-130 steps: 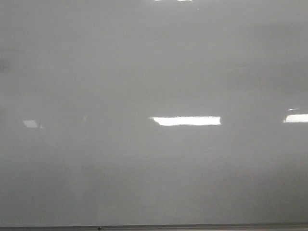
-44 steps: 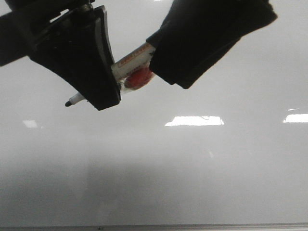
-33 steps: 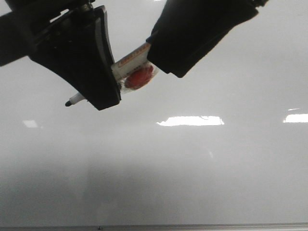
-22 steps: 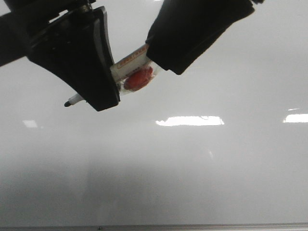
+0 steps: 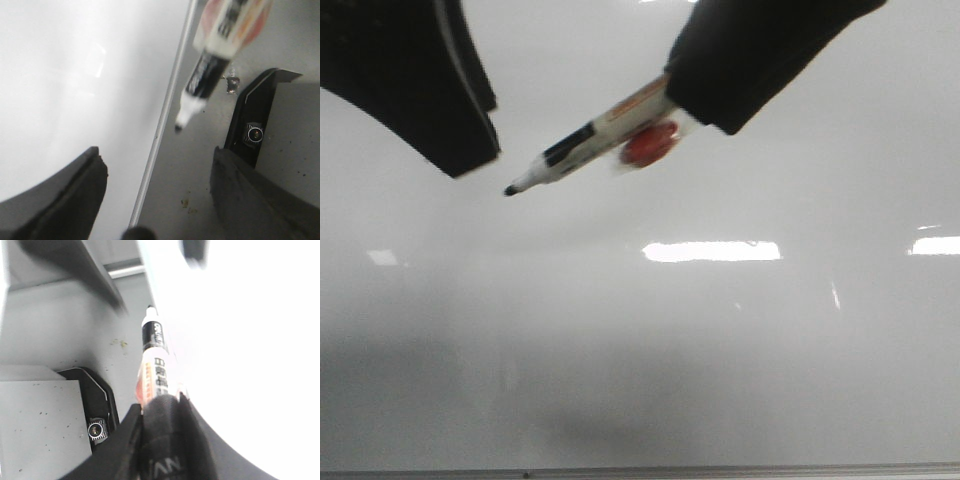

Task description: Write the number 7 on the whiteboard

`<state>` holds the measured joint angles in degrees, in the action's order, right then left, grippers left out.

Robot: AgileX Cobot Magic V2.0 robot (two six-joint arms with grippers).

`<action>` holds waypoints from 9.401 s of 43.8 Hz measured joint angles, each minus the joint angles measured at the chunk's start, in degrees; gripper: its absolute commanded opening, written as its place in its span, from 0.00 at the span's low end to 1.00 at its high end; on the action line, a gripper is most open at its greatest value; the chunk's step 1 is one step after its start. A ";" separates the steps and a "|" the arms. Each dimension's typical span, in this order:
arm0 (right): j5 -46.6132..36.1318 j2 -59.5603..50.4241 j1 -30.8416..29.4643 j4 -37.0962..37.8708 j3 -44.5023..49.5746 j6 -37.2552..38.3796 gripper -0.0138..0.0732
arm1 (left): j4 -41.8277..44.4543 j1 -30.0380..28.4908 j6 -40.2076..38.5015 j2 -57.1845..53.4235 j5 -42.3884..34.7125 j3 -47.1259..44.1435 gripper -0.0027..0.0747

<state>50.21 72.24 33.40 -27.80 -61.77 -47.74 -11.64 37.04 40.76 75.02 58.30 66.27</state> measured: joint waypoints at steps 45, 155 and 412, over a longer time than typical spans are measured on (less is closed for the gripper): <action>-21.03 -3.69 -13.56 1.98 5.33 19.57 0.08 | -0.87 -19.13 -13.07 -26.37 -7.48 -15.46 0.62; 3.90 -12.04 -2.43 0.74 11.16 -3.27 0.08 | -15.42 9.85 9.56 -1.25 -10.35 -5.36 0.72; 12.24 -39.30 -22.52 21.76 10.48 45.61 0.08 | 3.89 -19.17 -32.15 -44.07 -13.74 -23.27 0.01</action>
<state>62.45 32.94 10.88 -6.04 -51.29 -2.13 -7.75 17.87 8.61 30.95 44.56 43.00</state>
